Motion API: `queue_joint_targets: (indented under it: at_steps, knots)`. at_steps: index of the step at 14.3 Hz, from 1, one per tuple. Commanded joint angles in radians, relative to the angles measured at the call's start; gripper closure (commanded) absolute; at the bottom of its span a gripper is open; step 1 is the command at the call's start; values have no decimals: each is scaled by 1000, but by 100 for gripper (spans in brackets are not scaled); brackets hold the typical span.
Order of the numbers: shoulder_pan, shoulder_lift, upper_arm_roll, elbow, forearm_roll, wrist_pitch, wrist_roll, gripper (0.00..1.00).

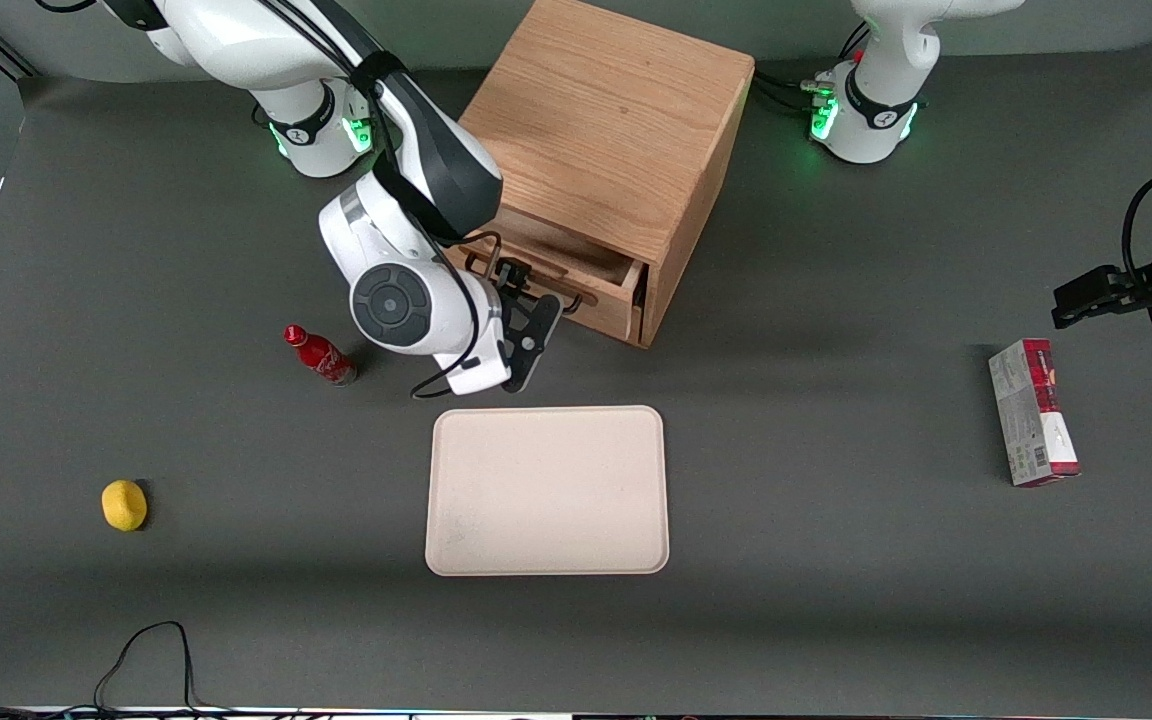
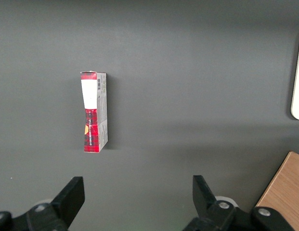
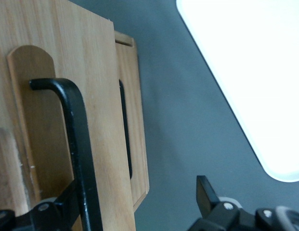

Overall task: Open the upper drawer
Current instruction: 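Pull the handle outward with the right gripper, sliding the drawer open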

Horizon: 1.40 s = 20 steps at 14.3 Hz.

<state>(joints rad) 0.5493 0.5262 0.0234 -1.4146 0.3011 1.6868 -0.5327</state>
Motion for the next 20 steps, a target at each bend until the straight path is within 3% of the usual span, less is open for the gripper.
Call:
queue_joint_targets:
  at_steps: [1, 20]
  knots:
    - [-23, -9, 0, -7, -11, 11, -23, 0]
    - [-104, 51, -2, 92, -11, 94, -42, 0]
